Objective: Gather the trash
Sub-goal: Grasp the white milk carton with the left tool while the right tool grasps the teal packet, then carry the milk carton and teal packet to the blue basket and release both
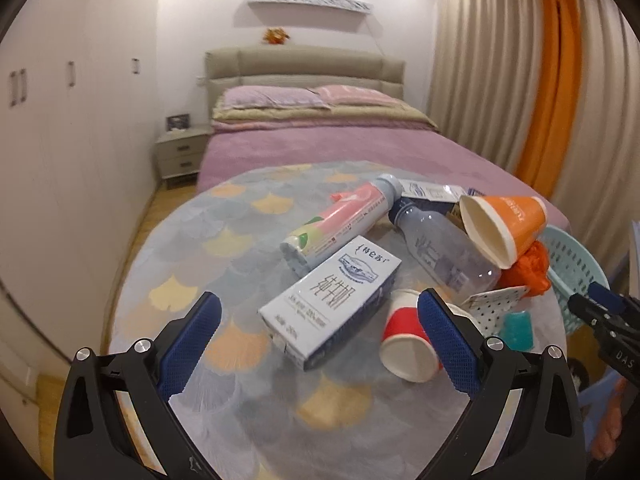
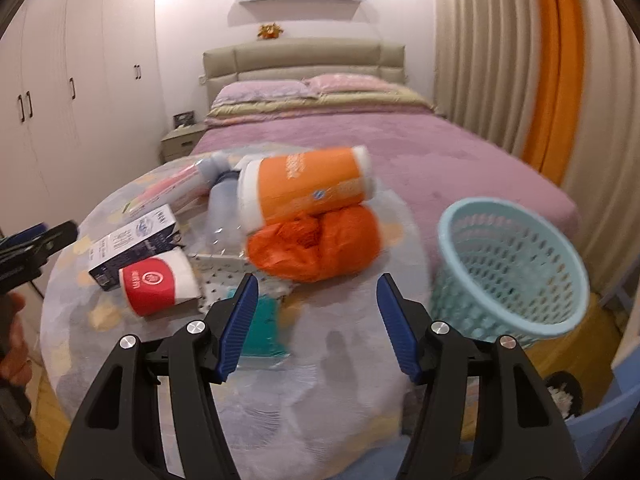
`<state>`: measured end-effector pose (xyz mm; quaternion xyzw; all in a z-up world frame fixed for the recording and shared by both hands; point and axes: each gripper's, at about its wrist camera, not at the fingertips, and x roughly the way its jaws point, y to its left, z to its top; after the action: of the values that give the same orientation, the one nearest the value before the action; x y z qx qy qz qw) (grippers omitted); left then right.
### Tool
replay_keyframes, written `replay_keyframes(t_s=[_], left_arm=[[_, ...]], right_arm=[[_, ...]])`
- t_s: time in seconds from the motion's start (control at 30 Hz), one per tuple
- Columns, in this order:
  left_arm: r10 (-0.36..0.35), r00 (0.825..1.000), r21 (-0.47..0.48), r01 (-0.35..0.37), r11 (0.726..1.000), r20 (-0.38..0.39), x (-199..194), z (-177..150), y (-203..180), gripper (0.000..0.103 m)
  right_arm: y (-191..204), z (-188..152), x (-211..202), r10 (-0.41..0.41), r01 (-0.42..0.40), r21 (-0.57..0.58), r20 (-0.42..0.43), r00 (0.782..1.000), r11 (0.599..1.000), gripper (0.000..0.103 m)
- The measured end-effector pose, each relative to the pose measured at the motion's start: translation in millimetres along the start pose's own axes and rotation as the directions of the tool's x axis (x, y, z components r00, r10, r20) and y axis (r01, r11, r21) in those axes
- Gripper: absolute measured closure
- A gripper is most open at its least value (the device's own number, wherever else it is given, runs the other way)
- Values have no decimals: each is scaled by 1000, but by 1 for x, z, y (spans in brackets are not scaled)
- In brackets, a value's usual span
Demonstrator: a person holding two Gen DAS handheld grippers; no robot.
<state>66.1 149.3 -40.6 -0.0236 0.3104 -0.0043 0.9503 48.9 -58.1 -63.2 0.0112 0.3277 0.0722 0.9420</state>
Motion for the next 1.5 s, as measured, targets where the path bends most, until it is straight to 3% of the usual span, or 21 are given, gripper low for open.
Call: replay_keyframes(t_s=[0.2, 0.3, 0.67, 0.83, 0.97, 1.0, 1.5], left_arm=[[-67, 993, 35, 71, 997, -95, 43, 4, 10, 8], [-109, 983, 47, 117, 992, -145, 62, 4, 13, 9], [-124, 959, 40, 138, 990, -255, 93, -3, 12, 17], [-116, 962, 60, 135, 989, -247, 87, -7, 5, 24], [-118, 968, 73, 137, 988, -221, 73, -11, 1, 29], [-118, 970, 73, 136, 988, -213, 70, -11, 0, 31], [-165, 982, 41, 169, 985, -88, 19, 5, -6, 45]], right_arm=[[9, -8, 22, 37, -37, -5, -62, 997, 999, 44], [15, -12, 27, 56, -57, -12, -85, 995, 998, 35], [29, -22, 52, 79, -82, -16, -160, 984, 996, 35], [30, -25, 55, 80, -83, -15, -172, 982, 996, 36], [28, -26, 57, 101, -104, -5, -184, 978, 995, 61], [27, -25, 57, 101, -103, -4, -184, 978, 995, 63], [20, -10, 18, 131, -132, -16, -73, 989, 991, 67]])
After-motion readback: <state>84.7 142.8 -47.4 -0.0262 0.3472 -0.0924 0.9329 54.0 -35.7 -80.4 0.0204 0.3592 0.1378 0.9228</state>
